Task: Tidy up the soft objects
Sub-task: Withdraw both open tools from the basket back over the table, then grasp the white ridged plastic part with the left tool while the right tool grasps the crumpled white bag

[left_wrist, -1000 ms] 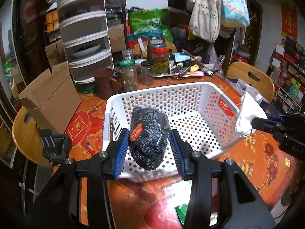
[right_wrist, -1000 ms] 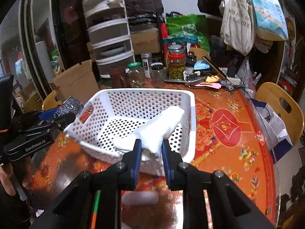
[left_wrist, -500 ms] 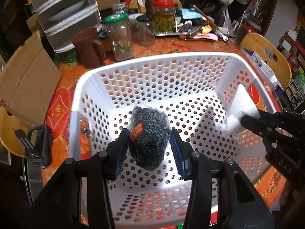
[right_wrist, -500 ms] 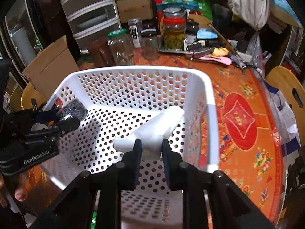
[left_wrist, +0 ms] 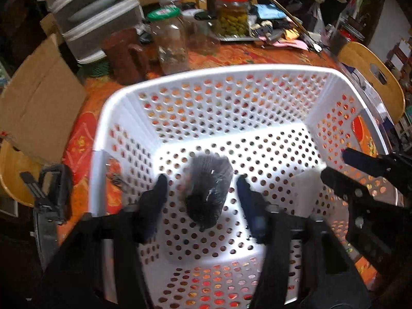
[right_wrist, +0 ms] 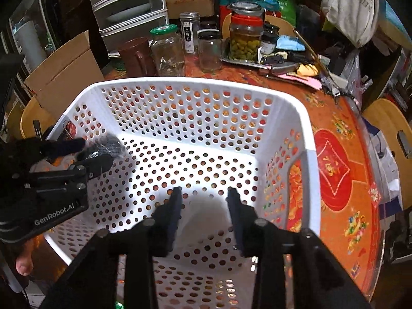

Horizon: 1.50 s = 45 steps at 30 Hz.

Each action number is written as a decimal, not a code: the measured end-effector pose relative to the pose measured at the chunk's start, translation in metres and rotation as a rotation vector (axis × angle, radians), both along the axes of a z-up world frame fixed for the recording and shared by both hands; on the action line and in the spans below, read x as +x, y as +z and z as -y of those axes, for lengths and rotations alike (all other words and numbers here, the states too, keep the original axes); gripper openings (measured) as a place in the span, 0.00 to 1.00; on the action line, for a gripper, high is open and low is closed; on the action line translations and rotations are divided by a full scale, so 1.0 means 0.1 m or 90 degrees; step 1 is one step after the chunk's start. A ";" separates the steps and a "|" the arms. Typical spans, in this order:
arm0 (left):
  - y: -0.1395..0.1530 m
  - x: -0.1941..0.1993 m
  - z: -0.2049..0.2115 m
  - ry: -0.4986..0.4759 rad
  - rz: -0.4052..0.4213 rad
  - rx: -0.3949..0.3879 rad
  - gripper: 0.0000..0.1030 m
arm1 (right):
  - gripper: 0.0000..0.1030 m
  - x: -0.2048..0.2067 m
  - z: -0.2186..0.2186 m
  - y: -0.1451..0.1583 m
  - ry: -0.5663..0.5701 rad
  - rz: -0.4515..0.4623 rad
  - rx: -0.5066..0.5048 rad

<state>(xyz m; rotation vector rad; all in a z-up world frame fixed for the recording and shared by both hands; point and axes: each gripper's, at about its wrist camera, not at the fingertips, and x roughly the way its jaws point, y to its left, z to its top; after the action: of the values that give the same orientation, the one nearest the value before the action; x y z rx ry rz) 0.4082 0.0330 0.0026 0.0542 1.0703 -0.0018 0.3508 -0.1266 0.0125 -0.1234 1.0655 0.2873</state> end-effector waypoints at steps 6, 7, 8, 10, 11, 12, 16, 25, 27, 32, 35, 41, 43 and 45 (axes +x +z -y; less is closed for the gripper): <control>0.42 -0.37 -0.06 -0.011 0.082 -0.024 0.84 | 0.64 -0.33 0.16 0.40 -0.005 0.058 0.025; 0.50 -0.50 -0.07 -0.019 0.097 -0.023 0.87 | 0.65 -0.40 0.20 0.45 -0.008 0.067 0.032; 0.55 -0.63 -0.07 -0.025 0.108 -0.017 0.90 | 0.69 -0.53 0.27 0.52 -0.014 0.081 0.042; 0.62 -0.93 -0.09 -0.038 0.134 -0.008 0.95 | 0.75 -0.83 0.38 0.59 -0.018 0.104 0.053; 0.62 -1.17 -0.10 -0.047 0.153 -0.002 0.98 | 0.77 -0.99 0.43 0.60 -0.016 0.116 0.053; 0.59 -1.35 -0.11 -0.054 0.162 0.004 0.99 | 0.80 -1.13 0.45 0.59 -0.013 0.124 0.048; 0.31 -2.01 -0.19 -0.052 0.177 0.001 1.00 | 0.83 -1.82 0.55 0.33 0.004 0.140 0.061; -0.59 -3.00 -0.32 -0.027 0.142 -0.094 1.00 | 0.84 -2.89 0.45 -0.65 -0.016 0.087 0.163; -0.69 -3.13 -0.27 -0.036 0.146 -0.104 1.00 | 0.84 -2.99 0.44 -0.73 -0.019 0.078 0.171; -0.82 -3.25 -0.10 -0.068 0.170 -0.085 1.00 | 0.84 -3.07 0.34 -0.71 -0.010 0.107 0.158; -0.85 -3.22 -0.10 -0.062 0.173 -0.093 1.00 | 0.84 -3.08 0.22 -0.66 0.006 0.134 0.148; -0.93 -3.10 -0.17 -0.053 0.163 -0.098 0.99 | 0.81 -2.97 0.05 -0.66 0.034 0.133 0.144; -0.94 -3.10 -0.17 -0.055 0.165 -0.095 0.99 | 0.74 -2.94 0.01 -0.66 0.042 0.132 0.144; -0.95 -3.09 -0.17 -0.055 0.166 -0.094 0.97 | 0.62 -2.92 -0.05 -0.67 0.050 0.130 0.140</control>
<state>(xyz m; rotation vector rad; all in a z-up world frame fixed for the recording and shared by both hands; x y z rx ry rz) 0.0990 0.0503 -0.0920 -0.0321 0.8037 -0.1480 0.0590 -0.1219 -0.0543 0.0027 0.8213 0.4515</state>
